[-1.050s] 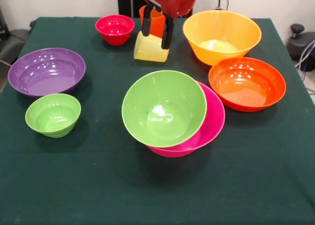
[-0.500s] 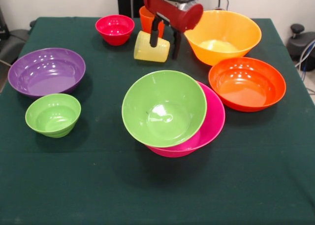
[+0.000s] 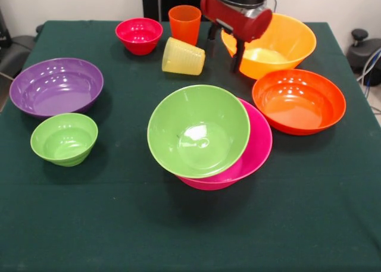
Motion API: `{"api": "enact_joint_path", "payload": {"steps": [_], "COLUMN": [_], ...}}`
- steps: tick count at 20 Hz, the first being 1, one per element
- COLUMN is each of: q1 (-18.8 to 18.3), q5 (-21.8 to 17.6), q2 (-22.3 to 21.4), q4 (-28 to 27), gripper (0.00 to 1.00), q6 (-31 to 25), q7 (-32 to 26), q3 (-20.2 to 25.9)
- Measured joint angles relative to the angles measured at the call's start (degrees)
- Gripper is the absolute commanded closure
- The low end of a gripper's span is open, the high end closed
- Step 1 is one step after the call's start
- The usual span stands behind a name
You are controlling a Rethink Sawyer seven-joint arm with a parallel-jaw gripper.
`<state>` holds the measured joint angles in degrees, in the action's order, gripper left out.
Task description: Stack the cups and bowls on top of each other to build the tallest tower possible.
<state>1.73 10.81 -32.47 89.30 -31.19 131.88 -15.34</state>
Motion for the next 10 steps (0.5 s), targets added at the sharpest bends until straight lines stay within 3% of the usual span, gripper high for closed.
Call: {"api": "enact_joint_path", "payload": {"steps": [10], "q1": [4.02], "q5": [5.73], "q2": [-1.11], "q4": [2.83], "gripper": [0.00], "q6": [0.00], "q7": [1.64], "q3": [-2.48]}}
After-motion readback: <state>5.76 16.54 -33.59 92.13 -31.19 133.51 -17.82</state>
